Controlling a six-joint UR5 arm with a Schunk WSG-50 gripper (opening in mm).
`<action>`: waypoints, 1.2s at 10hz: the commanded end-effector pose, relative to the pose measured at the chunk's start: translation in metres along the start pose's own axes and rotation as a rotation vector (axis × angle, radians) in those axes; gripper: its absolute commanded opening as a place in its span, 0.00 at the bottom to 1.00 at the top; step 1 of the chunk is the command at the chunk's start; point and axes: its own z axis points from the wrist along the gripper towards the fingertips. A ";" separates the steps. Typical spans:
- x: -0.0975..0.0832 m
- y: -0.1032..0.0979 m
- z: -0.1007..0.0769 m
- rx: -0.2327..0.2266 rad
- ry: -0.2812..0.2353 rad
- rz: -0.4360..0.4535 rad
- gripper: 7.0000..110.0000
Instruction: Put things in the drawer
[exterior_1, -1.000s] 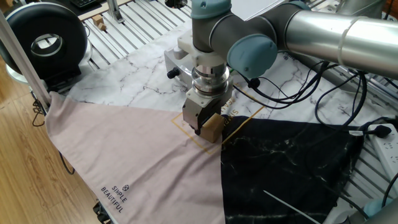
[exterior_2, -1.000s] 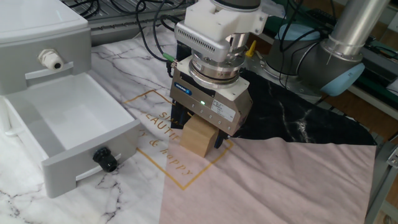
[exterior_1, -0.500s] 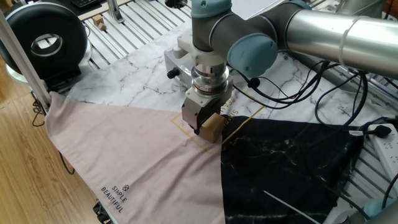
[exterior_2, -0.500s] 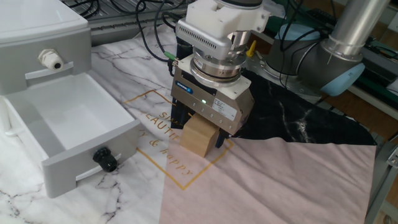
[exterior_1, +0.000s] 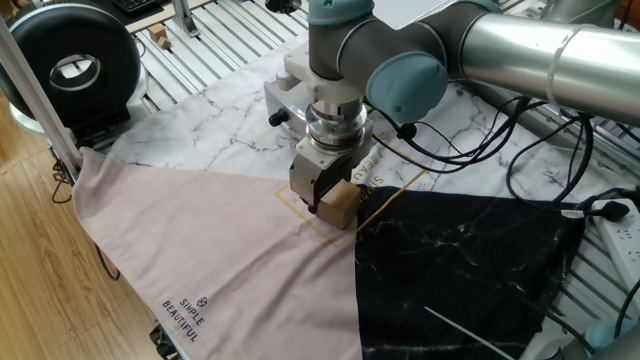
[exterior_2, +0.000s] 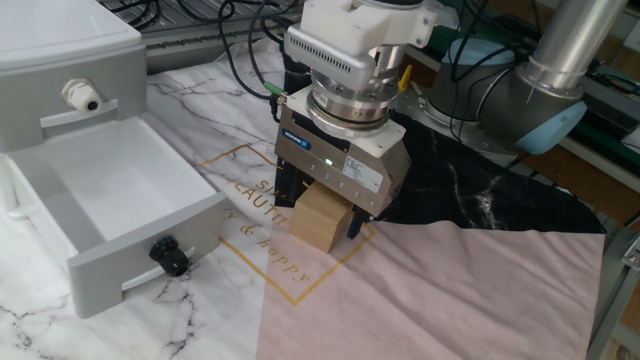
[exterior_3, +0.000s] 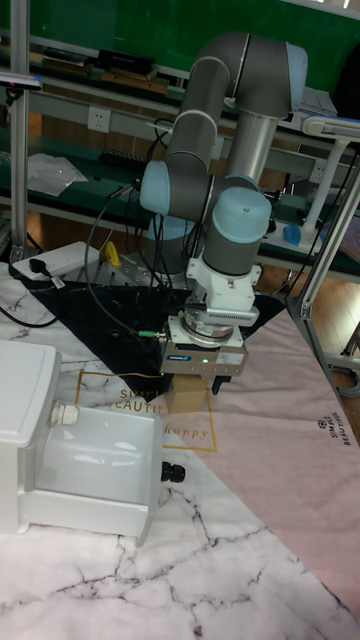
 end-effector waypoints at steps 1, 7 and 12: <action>-0.008 -0.007 -0.018 0.016 0.011 0.000 0.36; -0.023 -0.027 -0.062 0.069 0.076 0.020 0.00; -0.044 -0.012 -0.075 -0.037 0.033 -0.014 0.15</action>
